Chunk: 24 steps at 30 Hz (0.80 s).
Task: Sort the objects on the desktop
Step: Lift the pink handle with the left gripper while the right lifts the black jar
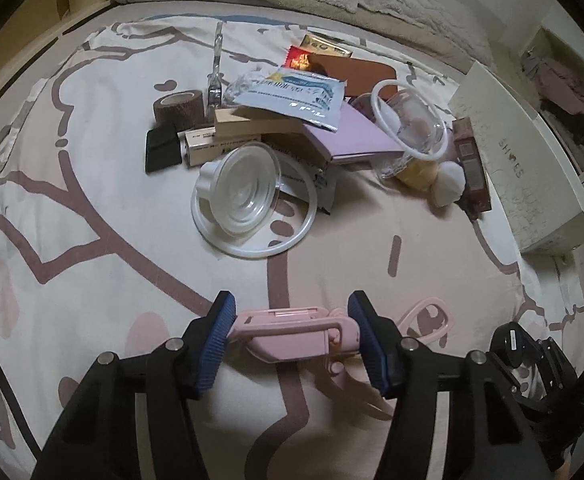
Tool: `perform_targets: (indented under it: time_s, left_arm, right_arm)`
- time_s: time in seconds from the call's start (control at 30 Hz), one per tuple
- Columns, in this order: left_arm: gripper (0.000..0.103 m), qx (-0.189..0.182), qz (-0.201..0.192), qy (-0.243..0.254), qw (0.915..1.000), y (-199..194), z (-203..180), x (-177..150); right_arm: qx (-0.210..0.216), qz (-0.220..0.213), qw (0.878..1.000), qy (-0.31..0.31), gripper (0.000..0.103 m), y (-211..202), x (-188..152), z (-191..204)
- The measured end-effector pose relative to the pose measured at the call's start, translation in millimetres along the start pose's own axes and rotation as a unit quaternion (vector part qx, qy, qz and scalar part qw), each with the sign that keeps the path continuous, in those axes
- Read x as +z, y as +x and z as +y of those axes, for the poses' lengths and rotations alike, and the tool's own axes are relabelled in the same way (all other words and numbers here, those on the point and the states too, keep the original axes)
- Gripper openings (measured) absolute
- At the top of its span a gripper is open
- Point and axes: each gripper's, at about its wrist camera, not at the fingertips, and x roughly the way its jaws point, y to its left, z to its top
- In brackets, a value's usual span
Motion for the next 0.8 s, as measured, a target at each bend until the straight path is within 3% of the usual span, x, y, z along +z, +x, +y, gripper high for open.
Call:
perform_targets:
  time_s: [0.47, 0.8]
  left_arm:
    - [0.059, 0.007, -0.028, 0.007, 0.9996, -5.2, -7.8, 0.5]
    - [0.059, 0.009, -0.029, 0.010, 0.9995, -5.5, -6.7, 0.5]
  right_arm:
    - [-0.004, 0.000, 1.000, 0.012, 0.056, -5.4, 4.7, 1.5]
    - [0.034, 0.014, 0.998, 0.059, 0.056, -8.9, 7.4, -11.2]
